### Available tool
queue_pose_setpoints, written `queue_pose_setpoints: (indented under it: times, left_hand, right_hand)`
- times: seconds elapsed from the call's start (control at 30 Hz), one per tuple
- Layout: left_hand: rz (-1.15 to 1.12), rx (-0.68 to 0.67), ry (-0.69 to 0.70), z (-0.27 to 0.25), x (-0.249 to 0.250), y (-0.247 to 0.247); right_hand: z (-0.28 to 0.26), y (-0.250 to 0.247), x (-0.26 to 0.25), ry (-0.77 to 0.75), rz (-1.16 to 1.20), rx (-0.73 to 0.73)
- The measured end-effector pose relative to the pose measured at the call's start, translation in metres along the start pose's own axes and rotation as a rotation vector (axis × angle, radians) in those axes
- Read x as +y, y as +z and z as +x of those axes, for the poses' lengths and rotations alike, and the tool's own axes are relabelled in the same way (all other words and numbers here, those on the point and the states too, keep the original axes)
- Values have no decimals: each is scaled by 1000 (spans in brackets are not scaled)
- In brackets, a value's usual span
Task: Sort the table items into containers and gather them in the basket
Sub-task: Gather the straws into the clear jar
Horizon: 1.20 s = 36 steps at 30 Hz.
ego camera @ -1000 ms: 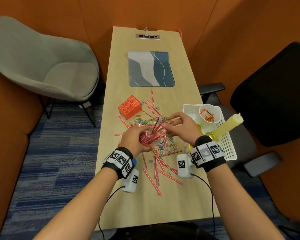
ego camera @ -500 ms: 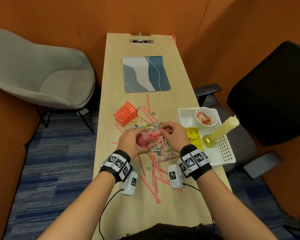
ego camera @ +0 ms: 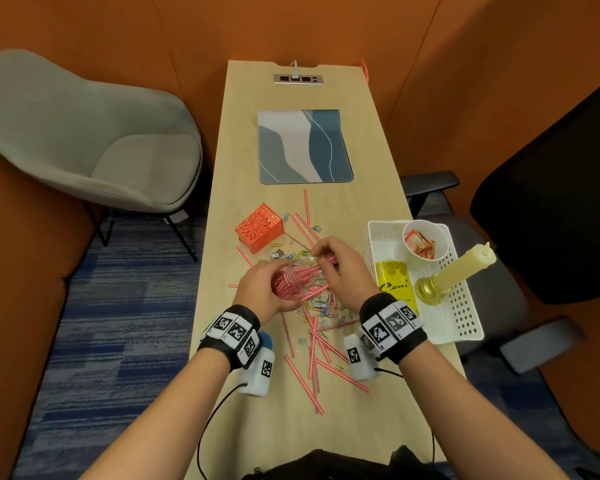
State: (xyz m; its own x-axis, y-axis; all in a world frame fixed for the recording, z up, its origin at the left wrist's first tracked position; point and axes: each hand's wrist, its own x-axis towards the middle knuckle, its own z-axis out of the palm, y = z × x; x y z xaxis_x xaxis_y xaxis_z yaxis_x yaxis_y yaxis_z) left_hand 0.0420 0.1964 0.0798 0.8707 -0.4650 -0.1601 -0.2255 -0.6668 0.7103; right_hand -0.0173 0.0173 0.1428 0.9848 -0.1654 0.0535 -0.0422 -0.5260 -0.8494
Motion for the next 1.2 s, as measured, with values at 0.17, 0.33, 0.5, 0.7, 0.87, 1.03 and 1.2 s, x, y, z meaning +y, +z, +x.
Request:
queue_pose_setpoints:
  times: [0.17,0.33,0.5,0.7,0.87,1.03,1.2]
  left_hand:
    - [-25,5,-4,-2,-2,-1]
    - [-84,34,-10,-6,-5,-1]
    - [-46,20,48,-11,2,-4]
    - [-157,69,37,-21,4,-3]
    - [-162,89,67,-29,5,-11]
    - [-164,96,81,-38,9,-10]
    - [-231,110,47,-50,3,-8]
  right_hand:
    - [-6,13,2,-11,-8,-101]
    - [-1,4,1,101,123,-179]
    - [-7,9,-3,139,-33,-351]
    - [-15,10,-19,112,92,3]
    - [-30,6,-25,154,188,169]
    - [-45,20,-29,-3,-22,38]
    - [-51,22,-12,29,183,259]
